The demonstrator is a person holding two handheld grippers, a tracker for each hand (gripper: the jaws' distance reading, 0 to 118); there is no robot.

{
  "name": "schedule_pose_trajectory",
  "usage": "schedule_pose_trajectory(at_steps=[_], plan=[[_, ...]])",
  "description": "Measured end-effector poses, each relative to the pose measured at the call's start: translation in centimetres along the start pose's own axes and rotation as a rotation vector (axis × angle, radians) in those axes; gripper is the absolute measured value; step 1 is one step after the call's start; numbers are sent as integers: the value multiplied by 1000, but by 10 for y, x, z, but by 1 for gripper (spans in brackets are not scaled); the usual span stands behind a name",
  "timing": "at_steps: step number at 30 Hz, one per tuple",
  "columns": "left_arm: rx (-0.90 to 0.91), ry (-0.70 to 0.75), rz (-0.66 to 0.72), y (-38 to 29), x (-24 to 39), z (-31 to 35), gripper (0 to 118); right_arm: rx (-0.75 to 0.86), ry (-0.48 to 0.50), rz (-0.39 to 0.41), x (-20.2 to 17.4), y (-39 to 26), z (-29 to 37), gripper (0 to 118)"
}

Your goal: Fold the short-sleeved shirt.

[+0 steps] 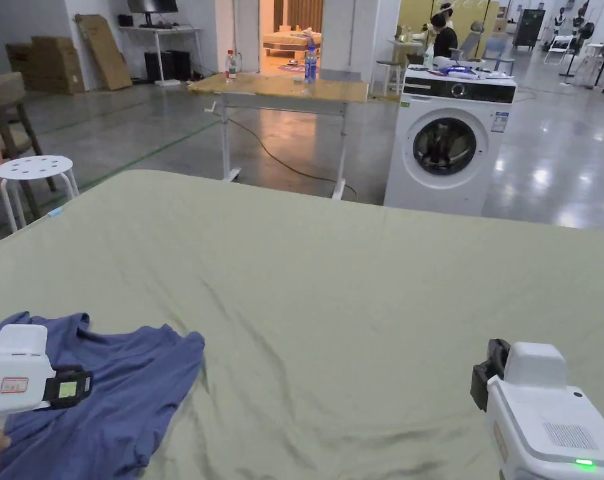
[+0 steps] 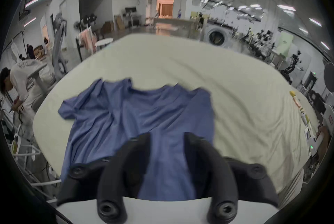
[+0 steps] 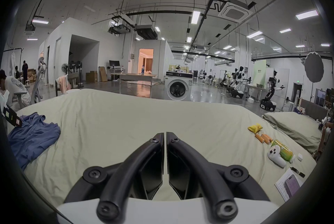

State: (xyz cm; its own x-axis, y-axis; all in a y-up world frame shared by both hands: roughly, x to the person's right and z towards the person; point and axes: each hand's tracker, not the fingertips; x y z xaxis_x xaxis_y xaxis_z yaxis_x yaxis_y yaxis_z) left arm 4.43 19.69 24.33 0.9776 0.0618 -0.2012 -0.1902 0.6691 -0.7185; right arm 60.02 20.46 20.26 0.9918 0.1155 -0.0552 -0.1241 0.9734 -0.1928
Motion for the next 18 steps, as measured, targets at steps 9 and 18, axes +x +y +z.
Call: schedule_pose_trajectory(at_steps=[9,18], plan=[[-217,38,29,-23,-45,-59,87,-26,-15,37,0,-11,-3,2],[-130,105,-53,-33,-27,-60,65,-40,-3,72,-5,-17,-2,2]])
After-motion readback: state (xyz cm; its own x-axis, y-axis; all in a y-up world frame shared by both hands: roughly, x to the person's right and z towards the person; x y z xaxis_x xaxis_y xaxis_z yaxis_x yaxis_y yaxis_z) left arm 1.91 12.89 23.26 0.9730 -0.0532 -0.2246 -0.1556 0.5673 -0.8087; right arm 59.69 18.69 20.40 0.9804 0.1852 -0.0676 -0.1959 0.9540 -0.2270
